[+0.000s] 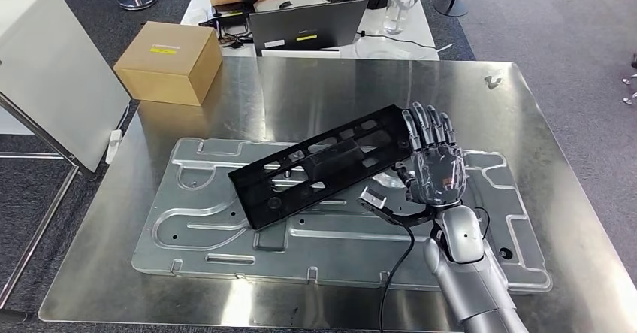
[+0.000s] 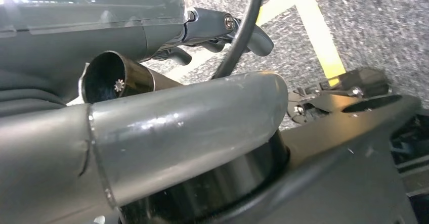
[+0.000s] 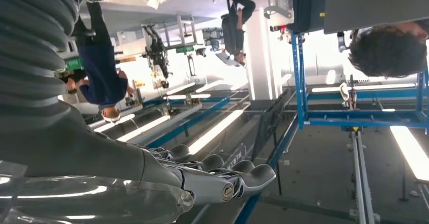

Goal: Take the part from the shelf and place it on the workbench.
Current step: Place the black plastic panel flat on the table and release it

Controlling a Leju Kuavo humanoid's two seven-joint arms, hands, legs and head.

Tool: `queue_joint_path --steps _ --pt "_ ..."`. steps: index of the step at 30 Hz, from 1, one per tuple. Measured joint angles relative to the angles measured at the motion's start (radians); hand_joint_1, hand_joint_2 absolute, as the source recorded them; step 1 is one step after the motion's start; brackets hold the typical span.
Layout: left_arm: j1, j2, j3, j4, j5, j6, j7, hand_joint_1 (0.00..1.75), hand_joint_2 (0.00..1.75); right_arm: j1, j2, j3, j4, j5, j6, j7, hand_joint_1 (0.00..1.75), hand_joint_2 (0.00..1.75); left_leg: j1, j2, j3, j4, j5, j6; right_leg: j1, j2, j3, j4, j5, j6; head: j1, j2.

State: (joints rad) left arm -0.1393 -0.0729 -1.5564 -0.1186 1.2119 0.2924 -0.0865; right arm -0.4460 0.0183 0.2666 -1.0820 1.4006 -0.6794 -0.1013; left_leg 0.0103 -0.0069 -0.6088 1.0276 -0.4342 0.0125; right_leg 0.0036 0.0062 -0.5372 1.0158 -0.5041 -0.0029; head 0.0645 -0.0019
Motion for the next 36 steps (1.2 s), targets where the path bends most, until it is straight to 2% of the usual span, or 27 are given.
queue_joint_path --steps 14,18,20,22,24,25,26,27,28,30,31,32,34,35,36 --pt "-0.005 -0.003 0.0 0.0 0.003 0.001 -0.005 0.0 0.0 0.019 0.024 0.089 -0.04 -0.003 0.004 0.028 0.0 1.75 -0.006 0.0 0.0 0.001 -0.002 0.003 -0.008 0.0 0.0 -0.001 -0.001 0.002 0.0 0.0" --pt "-0.005 -0.003 0.0 0.0 0.003 0.001 -0.005 0.0 0.0 0.019 0.024 0.106 -0.041 -0.003 0.004 0.029 0.0 1.75 -0.01 -0.001 0.001 0.002 -0.003 0.011 -0.012 0.0 0.002 -0.004 0.0 0.011 0.0 0.0" --pt "-0.005 -0.003 0.0 0.0 0.003 0.001 -0.005 0.0 0.0 0.019 0.023 0.11 -0.044 -0.003 0.004 0.029 0.0 1.75 -0.003 0.002 0.008 -0.012 0.005 0.02 -0.012 0.0 0.003 0.002 -0.009 0.018 0.0 0.0" --pt "-0.006 -0.003 0.0 0.0 0.003 0.001 -0.005 0.0 0.0 0.018 0.023 0.112 -0.047 -0.004 0.004 0.03 0.0 1.75 0.004 0.006 0.015 -0.026 0.013 0.028 -0.012 -0.001 -0.024 0.066 -0.054 0.024 0.001 0.0" --pt "-0.005 -0.004 0.0 0.0 0.004 -0.001 -0.005 0.0 0.0 0.02 0.023 0.112 -0.046 -0.004 0.005 0.031 0.0 1.75 0.003 0.007 0.014 -0.027 0.014 0.03 -0.017 -0.001 -0.084 0.191 -0.114 0.032 0.002 0.0" --pt "-0.005 -0.004 0.0 0.0 0.004 -0.002 -0.005 0.0 0.0 0.022 0.023 0.113 -0.046 -0.004 0.006 0.032 0.0 1.75 0.004 0.007 0.013 -0.025 0.014 0.03 -0.021 -0.001 -0.109 0.242 -0.127 0.036 0.002 0.0" --pt "-0.004 -0.005 0.0 0.0 0.004 -0.004 -0.005 0.0 0.0 0.022 0.023 0.113 -0.045 -0.004 0.006 0.033 0.0 1.75 0.004 0.007 0.012 -0.023 0.013 0.029 -0.025 -0.002 -0.12 0.262 -0.119 0.04 0.002 0.0" --pt "-0.004 -0.006 0.0 0.0 0.004 -0.005 -0.005 0.0 0.0 0.021 0.022 0.113 -0.045 -0.004 0.006 0.033 0.0 1.75 0.006 0.007 0.01 -0.019 0.012 0.027 -0.03 -0.002 -0.113 0.243 -0.093 0.043 0.002 0.0" --pt "-0.004 -0.008 0.0 0.0 0.004 -0.005 -0.005 0.0 0.0 0.019 0.022 0.114 -0.045 -0.004 0.006 0.033 0.0 1.75 0.009 0.006 0.009 -0.014 0.01 0.023 -0.034 -0.003 -0.087 0.189 -0.054 0.048 0.002 0.0" --pt "-0.005 -0.011 0.0 0.0 0.004 -0.006 -0.005 0.0 0.0 0.01 0.021 0.115 -0.045 -0.003 0.007 0.034 0.0 1.75 0.012 0.005 0.004 -0.002 0.006 0.01 -0.036 -0.003 -0.03 0.071 -0.005 0.05 0.002 0.0" --pt "-0.006 -0.012 0.0 0.0 0.004 -0.006 -0.005 0.0 0.0 0.007 0.021 0.117 -0.046 -0.003 0.007 0.034 0.0 1.75 0.013 0.004 0.001 0.002 0.006 0.002 -0.034 -0.001 -0.017 0.039 0.005 0.047 0.002 0.0" --pt "-0.007 -0.013 0.0 0.0 0.004 -0.006 -0.005 0.0 0.0 0.004 0.021 0.119 -0.046 -0.003 0.008 0.034 0.0 1.75 0.012 0.003 -0.002 0.004 0.009 -0.006 -0.03 0.001 -0.015 0.031 0.003 0.04 0.002 0.0" --pt "-0.008 -0.014 0.0 0.0 0.005 -0.005 -0.005 0.0 0.0 0.001 0.021 0.121 -0.046 -0.003 0.008 0.034 0.0 1.75 0.011 0.001 -0.006 0.004 0.016 -0.021 -0.026 0.004 -0.026 0.032 0.01 0.022 0.001 0.0" --pt "-0.008 -0.015 0.0 0.0 0.005 -0.004 -0.005 0.0 0.0 -0.001 0.022 0.122 -0.046 -0.003 0.009 0.034 0.0 1.75 0.013 0.001 -0.011 0.008 0.013 -0.027 -0.027 0.003 -0.031 0.029 0.014 0.012 0.001 0.0" --pt "-0.008 -0.015 0.0 0.0 0.005 -0.004 -0.005 0.0 0.0 -0.003 0.022 0.123 -0.046 -0.003 0.009 0.034 0.0 1.75 0.014 0.001 -0.02 0.023 -0.003 -0.031 -0.027 0.002 -0.036 0.026 0.021 0.001 0.001 0.0"
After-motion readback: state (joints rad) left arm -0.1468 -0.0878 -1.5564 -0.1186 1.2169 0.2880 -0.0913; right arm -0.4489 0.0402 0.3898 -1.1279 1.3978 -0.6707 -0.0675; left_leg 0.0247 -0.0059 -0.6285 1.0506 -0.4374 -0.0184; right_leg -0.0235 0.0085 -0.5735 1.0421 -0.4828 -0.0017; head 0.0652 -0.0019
